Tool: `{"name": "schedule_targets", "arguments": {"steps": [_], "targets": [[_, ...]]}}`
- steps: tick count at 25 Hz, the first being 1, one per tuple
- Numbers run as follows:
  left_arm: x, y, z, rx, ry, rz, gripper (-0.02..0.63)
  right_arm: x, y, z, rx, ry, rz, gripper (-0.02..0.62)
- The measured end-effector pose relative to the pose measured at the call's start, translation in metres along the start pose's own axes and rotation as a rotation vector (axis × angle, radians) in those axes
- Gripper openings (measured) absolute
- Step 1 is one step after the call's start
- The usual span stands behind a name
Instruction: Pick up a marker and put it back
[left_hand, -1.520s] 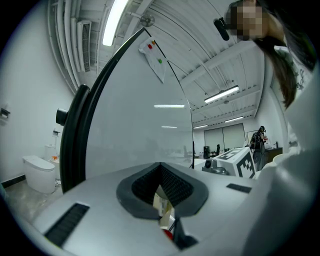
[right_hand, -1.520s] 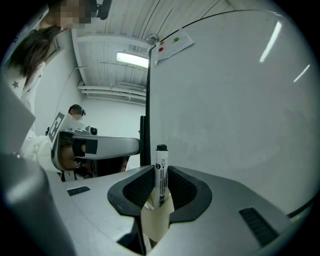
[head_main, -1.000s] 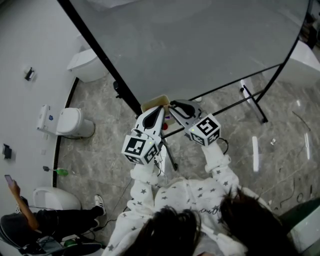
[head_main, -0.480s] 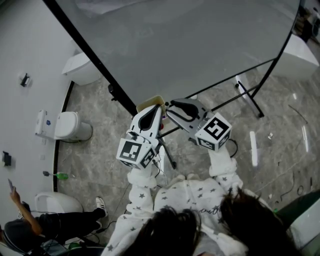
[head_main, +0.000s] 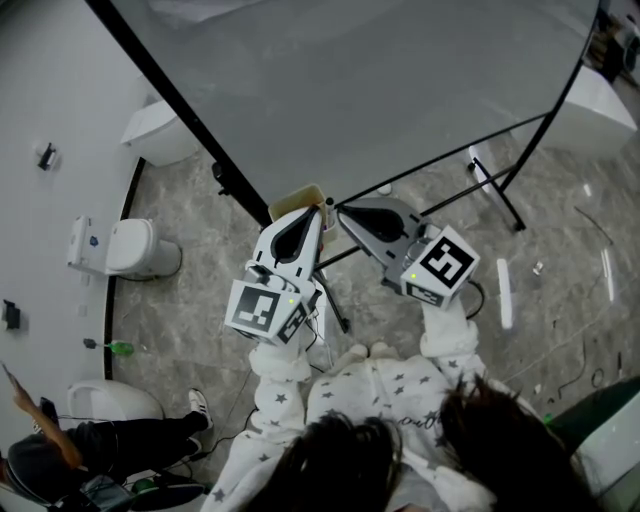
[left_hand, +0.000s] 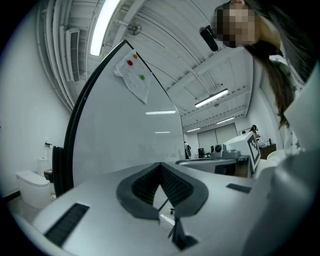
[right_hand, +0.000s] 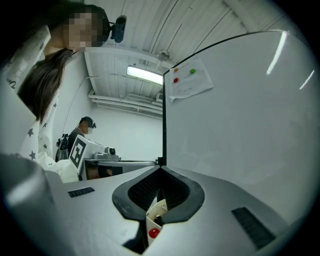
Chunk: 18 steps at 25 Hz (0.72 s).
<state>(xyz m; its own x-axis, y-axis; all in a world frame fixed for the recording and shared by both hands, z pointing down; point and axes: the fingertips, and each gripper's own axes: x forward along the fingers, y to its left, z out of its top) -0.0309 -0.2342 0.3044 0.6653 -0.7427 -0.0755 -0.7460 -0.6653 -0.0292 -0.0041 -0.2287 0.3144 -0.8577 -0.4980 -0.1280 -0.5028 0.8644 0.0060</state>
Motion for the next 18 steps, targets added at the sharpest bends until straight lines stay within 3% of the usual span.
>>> {"name": "schedule_targets", "arguments": {"steps": [18], "targets": [[-0.0050,-0.0094,-0.0024,0.026,0.031,-0.007,0.002,-0.0001,0.0056,-0.0054,-0.014,0.020,0.003,0.006]]}}
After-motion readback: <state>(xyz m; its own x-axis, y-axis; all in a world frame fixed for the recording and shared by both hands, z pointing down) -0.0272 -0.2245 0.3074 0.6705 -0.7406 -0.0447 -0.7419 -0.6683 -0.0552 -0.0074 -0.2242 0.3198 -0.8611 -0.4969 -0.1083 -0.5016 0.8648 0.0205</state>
